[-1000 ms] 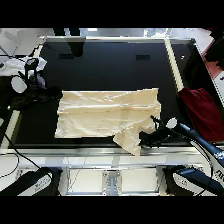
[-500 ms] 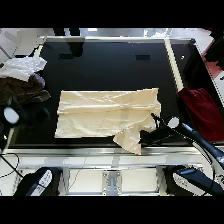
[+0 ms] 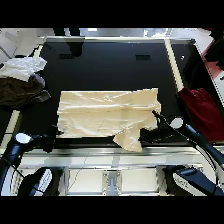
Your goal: Fold the shirts.
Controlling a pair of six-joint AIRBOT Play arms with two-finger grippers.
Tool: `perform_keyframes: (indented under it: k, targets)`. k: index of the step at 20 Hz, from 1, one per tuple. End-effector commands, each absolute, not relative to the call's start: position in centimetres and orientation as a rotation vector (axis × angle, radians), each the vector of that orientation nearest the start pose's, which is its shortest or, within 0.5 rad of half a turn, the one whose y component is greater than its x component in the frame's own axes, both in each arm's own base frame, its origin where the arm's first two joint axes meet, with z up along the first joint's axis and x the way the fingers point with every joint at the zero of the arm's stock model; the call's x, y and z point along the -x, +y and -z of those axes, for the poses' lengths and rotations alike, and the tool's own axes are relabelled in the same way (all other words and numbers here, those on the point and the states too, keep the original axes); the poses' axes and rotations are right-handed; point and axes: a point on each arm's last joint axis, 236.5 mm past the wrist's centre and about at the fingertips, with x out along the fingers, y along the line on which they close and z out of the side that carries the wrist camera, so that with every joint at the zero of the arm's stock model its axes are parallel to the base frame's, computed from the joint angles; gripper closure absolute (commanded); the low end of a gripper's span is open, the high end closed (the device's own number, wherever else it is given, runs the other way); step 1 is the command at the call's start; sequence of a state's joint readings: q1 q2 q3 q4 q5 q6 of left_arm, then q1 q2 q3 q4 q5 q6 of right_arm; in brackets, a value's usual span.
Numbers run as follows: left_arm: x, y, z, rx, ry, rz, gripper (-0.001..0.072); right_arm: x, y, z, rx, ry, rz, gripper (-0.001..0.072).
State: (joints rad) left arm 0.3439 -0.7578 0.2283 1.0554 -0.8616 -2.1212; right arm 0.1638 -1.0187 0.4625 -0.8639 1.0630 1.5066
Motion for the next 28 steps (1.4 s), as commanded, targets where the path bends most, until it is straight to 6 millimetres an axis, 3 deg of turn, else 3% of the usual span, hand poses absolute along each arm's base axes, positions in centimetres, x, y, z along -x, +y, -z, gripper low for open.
perform_keyframes:
  k: [1, 2, 4, 7, 10, 13, 16, 18, 20, 24, 28]
  targets:
    - [-21.8, -1.0, 11.7, 1.241, 1.145, -0.552, 0.0287, -19.5, 16.9, 7.3, -0.585, 1.558, -0.382, 0.0697]
    - [-22.0, -0.9, 11.7, 1.24, 1.135, -0.553, 0.0389, -19.5, 16.9, 7.2, -0.585, 1.552, -0.385, 0.0696]
    - [-22.2, -0.7, 11.6, 1.239, 1.121, -0.553, 0.069, -19.6, 16.9, 7.0, -0.583, 1.544, -0.388, 0.0697]
    - [-23.0, -1.0, 10.4, 1.214, 1.095, -0.485, 0.0694, -19.6, 16.9, 6.9, -0.584, 1.541, -0.389, 0.0697]
    - [-25.4, -0.9, 4.9, 1.11, 0.948, -0.331, 0.0695, -19.2, 16.8, 6.0, -0.569, 1.527, -0.405, 0.0697]
    - [-26.0, -1.0, -1.3, 0.946, 0.846, -0.2, 0.0697, -19.6, 15.6, 2.9, -0.493, 1.453, -0.396, 0.0698]
    - [-27.2, -1.6, -5.7, 0.816, 0.813, -0.094, 0.0698, -24.5, 13.6, -3.5, -0.393, 1.208, -0.341, 0.0702]
    - [-28.9, -2.3, -6.4, 0.736, 0.85, -0.029, 0.0698, -27.7, 13.4, -6.5, -0.361, 1.108, -0.341, 0.0703]
    - [-31.9, -3.3, -5.9, 0.661, 0.887, 0.029, 0.0698, -30.0, 13.4, -5.8, -0.315, 1.127, -0.34, 0.0703]
    - [-39.3, -1.7, -3.5, 0.521, 0.953, -0.007, 0.0698, -37.4, 10.5, -3.4, -0.228, 1.128, -0.226, 0.0703]
    - [-46.3, -0.8, -3.3, 0.524, 0.954, -0.006, 0.0698, -45.3, 6.8, -4.2, -0.261, 1.058, -0.15, 0.0703]
